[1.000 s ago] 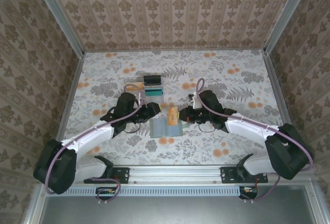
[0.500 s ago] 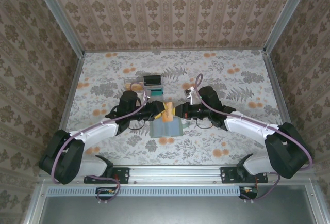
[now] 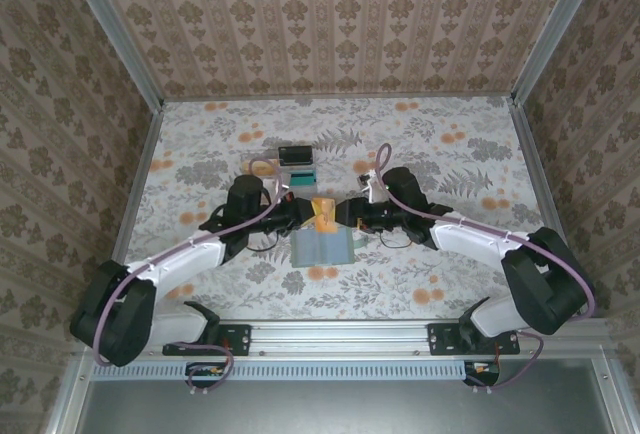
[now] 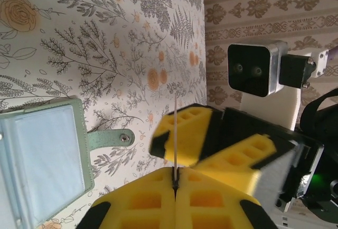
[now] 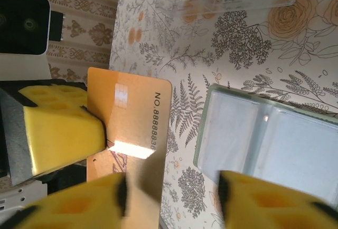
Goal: Take the credit cards out of the card holder
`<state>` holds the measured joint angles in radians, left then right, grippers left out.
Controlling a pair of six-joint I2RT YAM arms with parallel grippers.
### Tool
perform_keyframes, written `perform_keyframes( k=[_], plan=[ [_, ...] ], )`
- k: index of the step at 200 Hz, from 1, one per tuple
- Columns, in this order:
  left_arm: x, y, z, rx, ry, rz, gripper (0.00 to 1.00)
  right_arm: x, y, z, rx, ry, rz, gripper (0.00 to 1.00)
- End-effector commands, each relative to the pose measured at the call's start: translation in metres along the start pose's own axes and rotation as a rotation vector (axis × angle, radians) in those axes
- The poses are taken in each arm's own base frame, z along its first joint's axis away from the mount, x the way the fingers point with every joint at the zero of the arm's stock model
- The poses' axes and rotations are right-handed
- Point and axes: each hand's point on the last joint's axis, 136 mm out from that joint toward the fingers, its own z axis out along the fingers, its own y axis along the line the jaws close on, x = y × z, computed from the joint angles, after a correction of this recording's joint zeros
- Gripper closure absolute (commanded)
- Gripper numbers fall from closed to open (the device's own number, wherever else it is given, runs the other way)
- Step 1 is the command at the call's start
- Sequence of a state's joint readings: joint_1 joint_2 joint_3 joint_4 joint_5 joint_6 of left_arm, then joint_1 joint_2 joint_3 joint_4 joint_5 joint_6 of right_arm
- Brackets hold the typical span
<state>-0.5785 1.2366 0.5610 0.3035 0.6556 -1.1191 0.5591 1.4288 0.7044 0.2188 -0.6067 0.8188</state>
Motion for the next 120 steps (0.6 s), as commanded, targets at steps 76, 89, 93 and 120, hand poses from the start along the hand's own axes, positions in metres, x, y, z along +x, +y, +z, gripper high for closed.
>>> perform_keyframes(
  k=[76,89,93,120],
  plan=[
    [-0.066,0.009,-0.105,-0.547,-0.124,0.462,1.00,-0.015,-0.003,-0.035,0.163,-0.055,-0.121,0.00],
    [-0.081,0.011,-0.118,-0.650,-0.155,0.590,1.00,-0.018,-0.002,-0.037,0.176,-0.059,-0.139,0.00],
    [-0.085,0.010,-0.121,-0.673,-0.157,0.638,1.00,-0.018,-0.002,-0.037,0.179,-0.058,-0.144,0.00],
    [-0.110,0.011,-0.132,-0.821,-0.134,0.946,1.00,-0.023,0.000,-0.041,0.191,-0.063,-0.170,0.00]
  ],
)
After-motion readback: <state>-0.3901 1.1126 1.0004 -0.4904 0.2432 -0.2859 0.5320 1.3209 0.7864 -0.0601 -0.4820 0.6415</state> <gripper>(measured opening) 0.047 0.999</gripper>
